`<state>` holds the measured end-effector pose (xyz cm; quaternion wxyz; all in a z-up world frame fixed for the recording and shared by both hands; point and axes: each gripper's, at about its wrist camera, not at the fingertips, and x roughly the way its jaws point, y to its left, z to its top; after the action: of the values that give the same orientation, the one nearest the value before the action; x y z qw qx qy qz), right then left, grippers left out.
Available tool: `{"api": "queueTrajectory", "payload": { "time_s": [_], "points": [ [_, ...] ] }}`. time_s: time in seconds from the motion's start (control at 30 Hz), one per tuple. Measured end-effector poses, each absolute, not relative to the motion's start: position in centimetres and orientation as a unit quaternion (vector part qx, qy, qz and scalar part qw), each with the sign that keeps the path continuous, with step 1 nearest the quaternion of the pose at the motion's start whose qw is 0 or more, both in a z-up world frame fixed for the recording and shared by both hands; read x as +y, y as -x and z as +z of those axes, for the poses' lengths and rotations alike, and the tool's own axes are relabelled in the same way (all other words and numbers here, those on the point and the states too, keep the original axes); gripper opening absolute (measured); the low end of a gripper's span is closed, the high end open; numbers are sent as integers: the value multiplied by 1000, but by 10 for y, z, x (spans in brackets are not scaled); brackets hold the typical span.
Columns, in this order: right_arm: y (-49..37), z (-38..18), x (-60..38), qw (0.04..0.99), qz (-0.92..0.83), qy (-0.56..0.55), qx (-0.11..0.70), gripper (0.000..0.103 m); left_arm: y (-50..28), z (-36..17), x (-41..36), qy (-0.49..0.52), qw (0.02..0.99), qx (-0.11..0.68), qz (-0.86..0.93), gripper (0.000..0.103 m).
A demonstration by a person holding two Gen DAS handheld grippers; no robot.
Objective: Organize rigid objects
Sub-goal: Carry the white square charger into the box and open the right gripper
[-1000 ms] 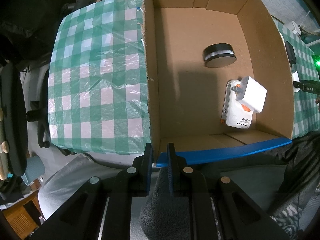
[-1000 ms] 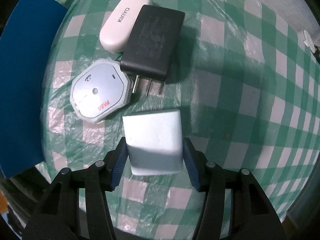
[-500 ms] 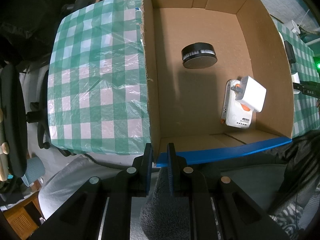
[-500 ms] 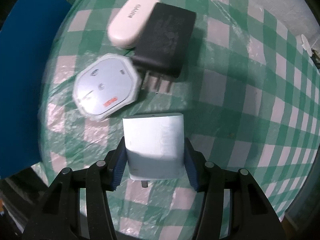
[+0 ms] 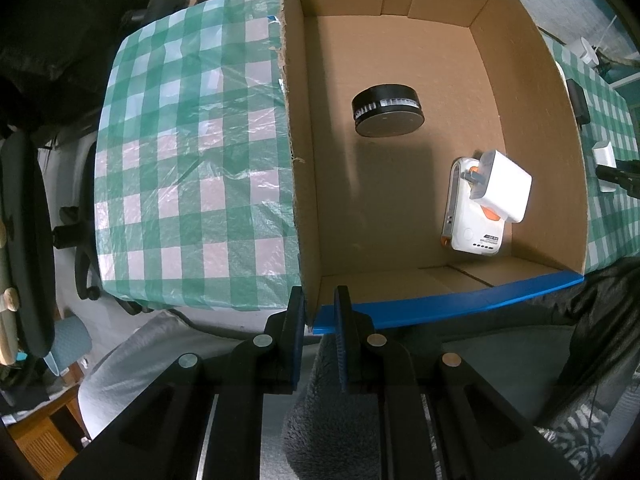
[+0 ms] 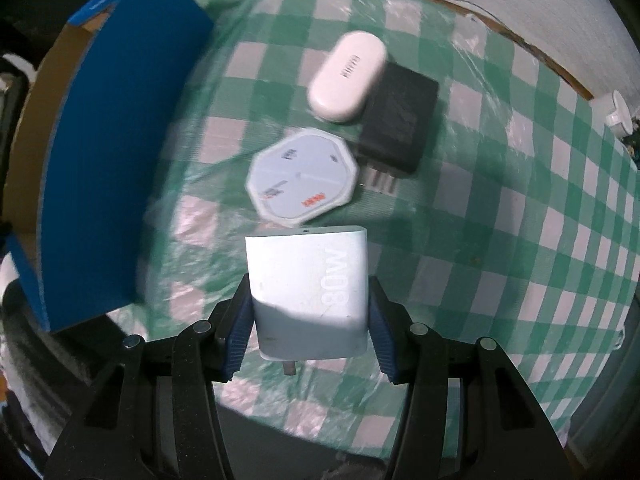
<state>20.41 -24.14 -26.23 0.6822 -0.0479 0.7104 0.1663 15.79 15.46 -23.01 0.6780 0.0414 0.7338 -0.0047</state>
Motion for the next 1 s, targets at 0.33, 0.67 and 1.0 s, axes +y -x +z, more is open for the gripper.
{"api": "queueTrajectory", "payload": {
  "time_s": [0.33,0.67,1.0],
  "points": [
    [-204,-201,-195,692,209,67,688,53,-158,-229,154,-43,679,733,-6,12],
    [-207,-159,-128,707,265,91,650,53,-157,-229,154,-44,679,733,-6,12],
    [-203,-173,-63,692,285,131,650,53,-157,-229,153,-44,680,732,-6,12]
  ]
}}
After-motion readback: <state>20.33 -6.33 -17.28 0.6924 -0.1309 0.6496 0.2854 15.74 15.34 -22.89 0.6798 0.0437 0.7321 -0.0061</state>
